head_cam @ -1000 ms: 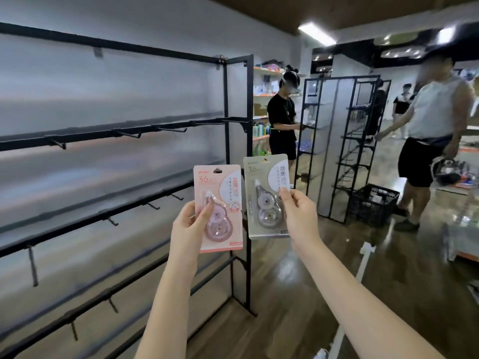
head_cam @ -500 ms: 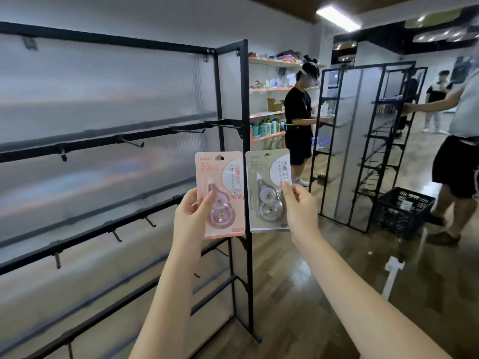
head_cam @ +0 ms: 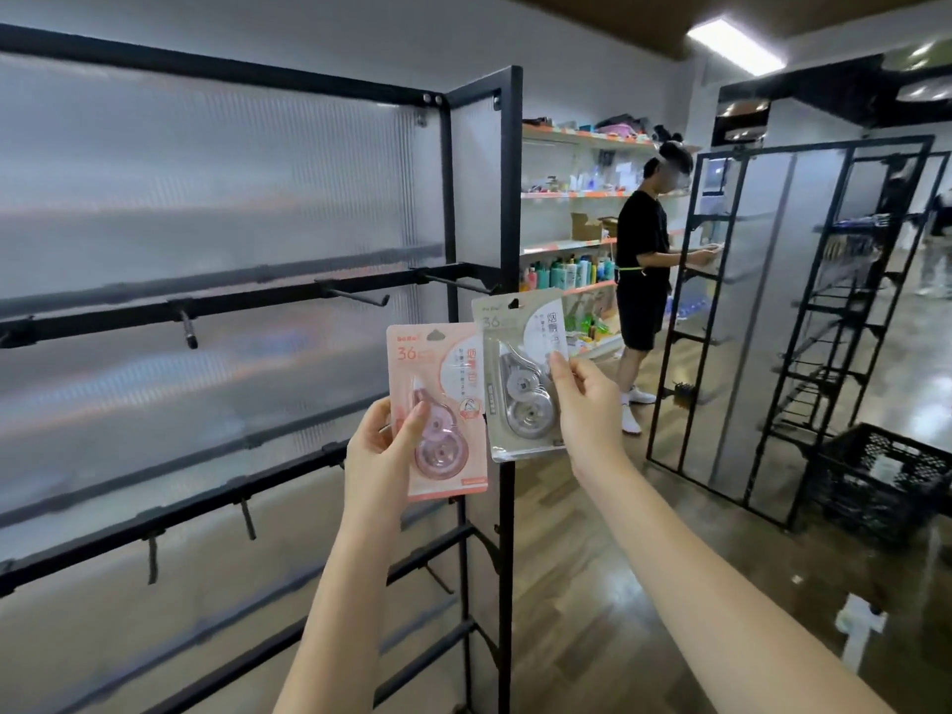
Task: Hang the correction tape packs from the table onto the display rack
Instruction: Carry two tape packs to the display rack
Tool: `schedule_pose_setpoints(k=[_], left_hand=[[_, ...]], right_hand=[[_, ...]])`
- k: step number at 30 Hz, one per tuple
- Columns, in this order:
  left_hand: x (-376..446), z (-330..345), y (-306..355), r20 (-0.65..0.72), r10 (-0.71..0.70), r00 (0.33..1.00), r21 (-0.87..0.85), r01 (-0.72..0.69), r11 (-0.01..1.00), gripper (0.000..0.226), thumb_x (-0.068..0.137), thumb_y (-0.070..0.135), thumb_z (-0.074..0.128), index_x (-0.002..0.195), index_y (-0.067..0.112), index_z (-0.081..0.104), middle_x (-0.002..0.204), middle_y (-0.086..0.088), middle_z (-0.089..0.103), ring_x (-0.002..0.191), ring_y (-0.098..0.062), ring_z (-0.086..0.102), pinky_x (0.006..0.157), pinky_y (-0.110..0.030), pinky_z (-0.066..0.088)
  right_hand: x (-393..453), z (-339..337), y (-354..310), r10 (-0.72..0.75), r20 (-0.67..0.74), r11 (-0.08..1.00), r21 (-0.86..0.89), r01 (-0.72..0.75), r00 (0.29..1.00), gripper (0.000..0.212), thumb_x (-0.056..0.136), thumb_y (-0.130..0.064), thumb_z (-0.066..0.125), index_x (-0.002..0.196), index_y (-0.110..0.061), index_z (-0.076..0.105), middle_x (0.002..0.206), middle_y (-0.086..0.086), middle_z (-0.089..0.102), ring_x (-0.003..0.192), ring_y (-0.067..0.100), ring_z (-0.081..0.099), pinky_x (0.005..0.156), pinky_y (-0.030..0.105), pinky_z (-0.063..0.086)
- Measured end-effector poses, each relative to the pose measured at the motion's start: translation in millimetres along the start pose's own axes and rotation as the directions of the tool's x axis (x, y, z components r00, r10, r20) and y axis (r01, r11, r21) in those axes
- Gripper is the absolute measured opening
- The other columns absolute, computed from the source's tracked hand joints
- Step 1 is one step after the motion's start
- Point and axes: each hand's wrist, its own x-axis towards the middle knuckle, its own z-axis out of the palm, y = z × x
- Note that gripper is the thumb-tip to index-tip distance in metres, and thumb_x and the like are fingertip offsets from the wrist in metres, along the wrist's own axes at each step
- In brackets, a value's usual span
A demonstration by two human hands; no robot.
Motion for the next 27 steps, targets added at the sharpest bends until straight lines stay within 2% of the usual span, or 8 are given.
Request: schedule_pose_setpoints(k=[11,16,19,23,27], left_hand=[[27.2,19.8,-9.7,-0.101,0.025,0.995,0.014,-0.023,1.000,0.008,0.086,0.025,0.064,0.093,0.022,0.064,0.087,-0.002,0.075,0.073,-0.018,0.071,0.065,-0.033,0.058],[25.3,27.9,-10.7,-0.132,0.051,0.990,0.029,-0.048,0.998,0.013,0.080,0.028,0.065,0.092,0.023,0.065,0.086,-0.002,0.075,0.072,-0.017,0.072,0.059,-0.028,0.058],[25.9,29.7,-12.4,-0.145,0.048,0.988,0.048,-0.042,0.998,0.020,0.074,0.032,0.066,0.092,0.024,0.066,0.087,-0.003,0.075,0.075,-0.019,0.071,0.064,-0.032,0.058],[27.2,29.8,-14.4,-0.164,0.049,0.985,0.061,-0.039,0.997,0.020,0.073,0.031,0.065,0.092,0.024,0.065,0.085,-0.001,0.075,0.073,-0.017,0.072,0.058,-0.027,0.057],[30.0,30.7,-17.7,-0.176,0.042,0.983,0.074,-0.029,0.997,0.020,0.075,0.032,0.065,0.094,0.025,0.065,0.087,-0.001,0.075,0.075,-0.019,0.072,0.061,-0.030,0.058]], right_hand=[[65.0,27.7,19.9,-0.036,0.129,0.998,0.052,0.030,0.991,0.037,0.099,-0.029,0.048,0.063,-0.022,0.044,0.057,-0.010,0.039,0.053,0.003,0.035,0.052,0.016,0.029],[78.2,37.0,37.0,-0.017,0.186,0.993,0.121,-0.006,0.982,0.033,0.098,-0.035,0.049,0.068,-0.020,0.050,0.062,-0.006,0.047,0.058,0.005,0.042,0.058,0.016,0.035],[81.1,40.8,47.9,-0.015,0.172,0.983,0.184,-0.017,0.985,0.032,0.096,-0.039,0.050,0.075,-0.016,0.057,0.070,0.004,0.055,0.068,0.013,0.050,0.066,0.028,0.042],[84.1,45.7,54.1,0.022,0.082,0.960,0.277,-0.044,0.996,0.033,0.096,-0.038,0.050,0.077,-0.013,0.060,0.073,0.004,0.059,0.072,0.018,0.055,0.072,0.039,0.047],[91.1,50.4,61.7,0.017,0.116,0.959,0.279,-0.049,0.993,0.041,0.097,-0.038,0.049,0.081,-0.001,0.059,0.081,0.026,0.061,0.072,0.035,0.056,0.069,0.046,0.049]])
